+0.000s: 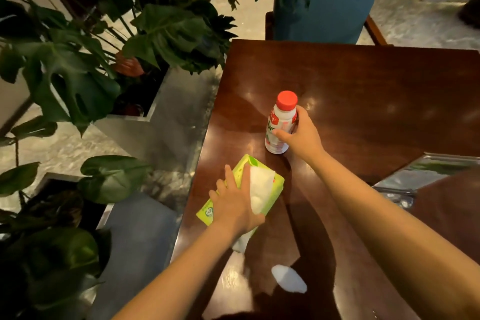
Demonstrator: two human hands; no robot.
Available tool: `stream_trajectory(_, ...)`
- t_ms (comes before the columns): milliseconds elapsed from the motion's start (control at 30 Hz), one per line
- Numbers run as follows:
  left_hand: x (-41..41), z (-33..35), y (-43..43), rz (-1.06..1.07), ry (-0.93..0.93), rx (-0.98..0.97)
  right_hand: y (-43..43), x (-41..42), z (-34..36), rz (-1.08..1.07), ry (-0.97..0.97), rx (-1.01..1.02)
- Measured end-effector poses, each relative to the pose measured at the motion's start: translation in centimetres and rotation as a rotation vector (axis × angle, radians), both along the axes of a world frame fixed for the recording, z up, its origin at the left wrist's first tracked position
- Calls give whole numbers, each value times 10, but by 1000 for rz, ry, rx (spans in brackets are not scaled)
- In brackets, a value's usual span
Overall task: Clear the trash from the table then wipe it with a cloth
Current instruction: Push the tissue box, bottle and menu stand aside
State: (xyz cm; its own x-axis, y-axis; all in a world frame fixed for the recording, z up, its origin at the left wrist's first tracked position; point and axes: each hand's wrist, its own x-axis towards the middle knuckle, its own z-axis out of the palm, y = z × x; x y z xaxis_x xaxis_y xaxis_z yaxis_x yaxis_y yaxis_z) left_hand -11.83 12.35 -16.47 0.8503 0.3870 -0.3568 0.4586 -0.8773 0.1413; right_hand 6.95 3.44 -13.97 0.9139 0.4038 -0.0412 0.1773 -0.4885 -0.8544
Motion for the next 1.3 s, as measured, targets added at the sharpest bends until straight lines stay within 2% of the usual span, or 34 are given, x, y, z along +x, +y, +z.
stream_trajectory(133, 0, 0, 0, 8, -68, 31, 3, 4, 1, 11, 45, 14)
stream_trajectory(300, -2, 1, 10, 16, -106, -19, 0, 3, 4, -12, 34, -1)
stream_trajectory(500, 14, 16, 47, -5, -168, -19, -13, 21, 24, -182, 3, 16)
stream_trajectory(700, 83, 39, 105, -109, -162, 71, -22, 57, 38, -253, -26, -28)
stream_trajectory(1000, 213, 35, 161, -263, -175, 35, -2, 108, 22, -312, 5, -19)
stream_trajectory(1300, 273, 10, 183, -379, -116, 15, 28, 136, 8, -325, -33, -58)
